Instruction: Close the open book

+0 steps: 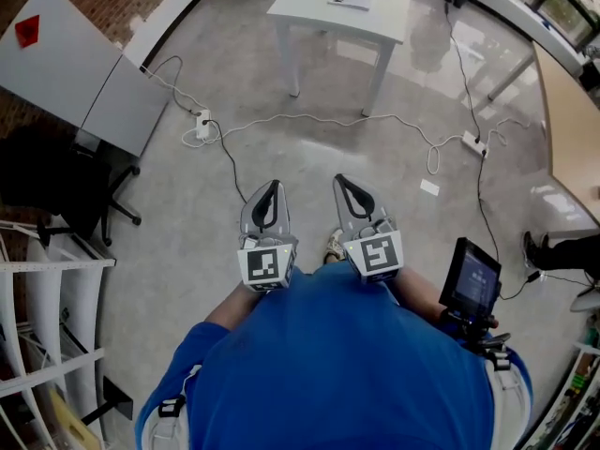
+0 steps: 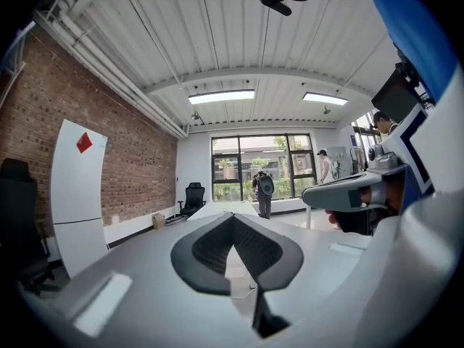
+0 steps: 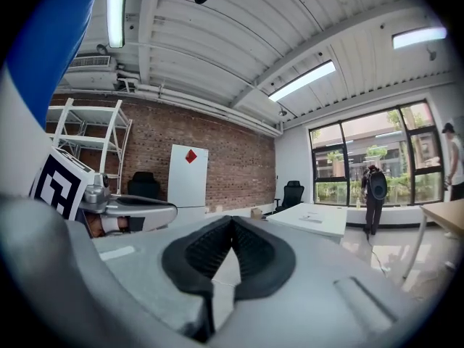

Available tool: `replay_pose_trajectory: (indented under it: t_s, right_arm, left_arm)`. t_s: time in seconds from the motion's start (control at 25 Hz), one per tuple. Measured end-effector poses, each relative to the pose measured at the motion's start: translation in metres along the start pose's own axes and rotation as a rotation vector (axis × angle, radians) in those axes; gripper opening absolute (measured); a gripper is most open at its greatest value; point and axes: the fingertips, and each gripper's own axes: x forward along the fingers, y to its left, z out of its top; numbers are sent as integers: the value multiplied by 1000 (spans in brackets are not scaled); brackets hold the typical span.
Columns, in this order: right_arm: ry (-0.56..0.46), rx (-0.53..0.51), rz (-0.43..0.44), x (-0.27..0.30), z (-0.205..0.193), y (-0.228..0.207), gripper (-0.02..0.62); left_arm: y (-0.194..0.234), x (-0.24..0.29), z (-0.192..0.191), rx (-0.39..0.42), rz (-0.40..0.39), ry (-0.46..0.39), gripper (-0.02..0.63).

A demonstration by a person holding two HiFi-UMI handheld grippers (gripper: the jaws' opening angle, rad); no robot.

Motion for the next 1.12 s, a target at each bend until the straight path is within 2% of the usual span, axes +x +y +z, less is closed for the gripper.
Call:
replay_pose_trajectory:
  t_s: [0.32, 0.56, 0.8, 1.12]
  right_arm:
    - [-23, 44, -86, 43, 6, -119, 3]
    - [-24, 52, -141, 43, -1, -148, 3]
    - [5, 59, -166, 54, -2, -159, 3]
    - [42, 66, -203, 124, -13, -201, 3]
  left_arm:
    - [-38, 126, 22, 43, -77, -19, 6]
    - [-55, 152, 20, 48, -118, -26, 6]
    - [-52, 168, 20, 36, -140, -10, 6]
    - [-30, 250, 6, 16, -181, 2, 6]
